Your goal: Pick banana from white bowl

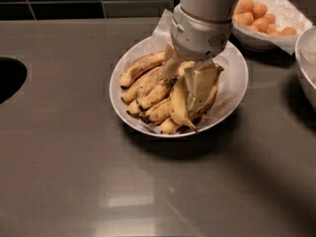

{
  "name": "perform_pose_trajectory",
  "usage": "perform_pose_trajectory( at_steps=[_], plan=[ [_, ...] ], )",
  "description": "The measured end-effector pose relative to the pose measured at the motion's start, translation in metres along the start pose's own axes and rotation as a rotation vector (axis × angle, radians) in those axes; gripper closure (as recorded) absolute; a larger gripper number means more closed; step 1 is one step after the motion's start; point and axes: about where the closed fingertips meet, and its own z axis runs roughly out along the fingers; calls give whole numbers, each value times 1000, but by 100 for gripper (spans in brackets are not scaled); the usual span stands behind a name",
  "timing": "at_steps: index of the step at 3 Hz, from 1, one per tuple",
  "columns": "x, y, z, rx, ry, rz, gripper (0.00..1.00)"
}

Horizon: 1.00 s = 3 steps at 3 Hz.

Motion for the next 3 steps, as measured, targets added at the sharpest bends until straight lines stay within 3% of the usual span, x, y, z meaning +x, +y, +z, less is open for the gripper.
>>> perform_pose_trajectory(
  at_steps=[1,2,3],
  plan=[
    [2,-2,-8,12,19,-46,37],
    [8,-1,-3,7,19,-86,28],
    [10,1,7,-3,13,-106,33]
  ],
)
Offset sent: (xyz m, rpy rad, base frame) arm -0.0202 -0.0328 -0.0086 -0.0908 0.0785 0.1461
